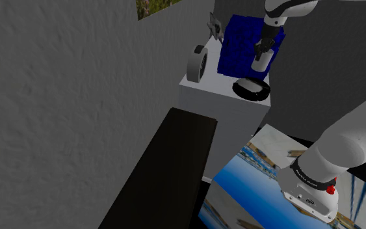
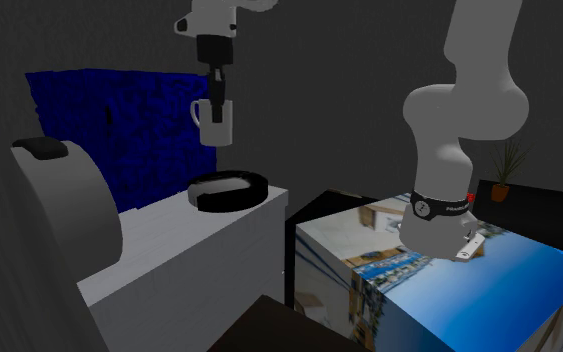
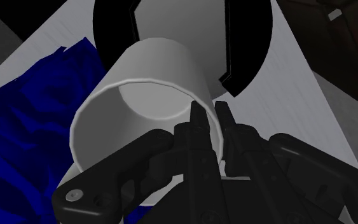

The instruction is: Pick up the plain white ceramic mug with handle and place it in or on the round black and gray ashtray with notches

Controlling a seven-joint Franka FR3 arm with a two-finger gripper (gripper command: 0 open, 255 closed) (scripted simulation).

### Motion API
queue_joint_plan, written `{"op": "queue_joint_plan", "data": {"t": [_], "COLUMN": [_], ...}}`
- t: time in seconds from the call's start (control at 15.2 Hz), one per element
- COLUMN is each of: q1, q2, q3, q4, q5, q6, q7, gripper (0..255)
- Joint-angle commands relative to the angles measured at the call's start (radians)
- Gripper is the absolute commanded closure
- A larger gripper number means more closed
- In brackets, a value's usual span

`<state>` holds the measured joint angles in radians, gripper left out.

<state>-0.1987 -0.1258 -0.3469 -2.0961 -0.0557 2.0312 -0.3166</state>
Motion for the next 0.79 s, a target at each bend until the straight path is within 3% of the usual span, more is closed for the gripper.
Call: {"op": "queue_joint_plan", "data": {"t": [0.0, 0.73], "q1": [-0.001, -0.002], "q2": [0.004, 0.06], "q3": [-0.002, -0.009], "q4": [-0.021, -0.116], "q5": [0.001, 0.019], "q6": [0.026, 0.174], "q7": [-0.002, -0.016], "gripper": [255, 255]}}
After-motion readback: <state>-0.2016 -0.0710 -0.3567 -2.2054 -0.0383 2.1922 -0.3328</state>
